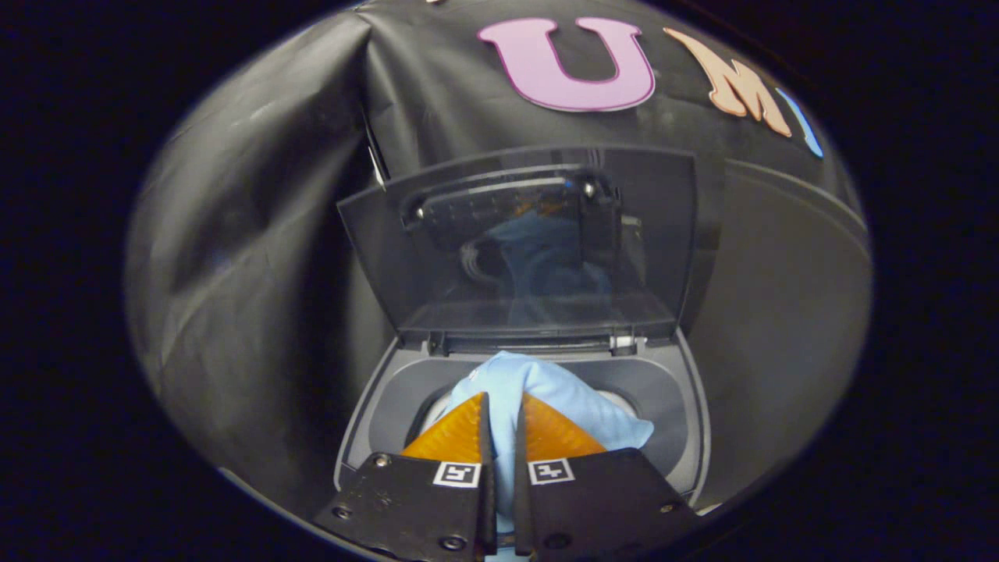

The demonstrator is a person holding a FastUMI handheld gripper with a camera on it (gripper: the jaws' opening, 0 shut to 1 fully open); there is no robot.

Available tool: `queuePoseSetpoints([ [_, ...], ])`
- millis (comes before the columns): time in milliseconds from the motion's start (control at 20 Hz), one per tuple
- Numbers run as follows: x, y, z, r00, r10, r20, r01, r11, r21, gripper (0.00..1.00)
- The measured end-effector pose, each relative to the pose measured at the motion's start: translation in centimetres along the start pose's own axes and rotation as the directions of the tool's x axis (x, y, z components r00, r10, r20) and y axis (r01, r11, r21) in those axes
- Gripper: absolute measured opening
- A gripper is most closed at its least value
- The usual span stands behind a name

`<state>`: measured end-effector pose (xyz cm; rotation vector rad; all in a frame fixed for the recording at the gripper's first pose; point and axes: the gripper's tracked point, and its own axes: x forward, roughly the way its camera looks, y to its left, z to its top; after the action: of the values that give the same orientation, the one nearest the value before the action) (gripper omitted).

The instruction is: Put the clothes into the washing machine and then close the washing machine lid.

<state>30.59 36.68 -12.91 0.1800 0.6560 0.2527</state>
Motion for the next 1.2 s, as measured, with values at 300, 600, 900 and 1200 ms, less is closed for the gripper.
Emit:
queuePoseSetpoints([
  [300,4.3,0.3,-3.9,0.996,-0.024,-0.089,0.023,1.0,-0.009,0.09],
  [600,7.2,0.0,-6.8,0.979,-0.081,-0.185,0.062,0.992,-0.107,0.11],
  [900,8.7,-0.4,-7.7,0.969,-0.102,-0.225,0.079,0.991,-0.112,0.15],
  [1200,8.9,-1.1,-7.0,0.972,-0.124,-0.199,0.104,0.989,-0.108,0.3],
])
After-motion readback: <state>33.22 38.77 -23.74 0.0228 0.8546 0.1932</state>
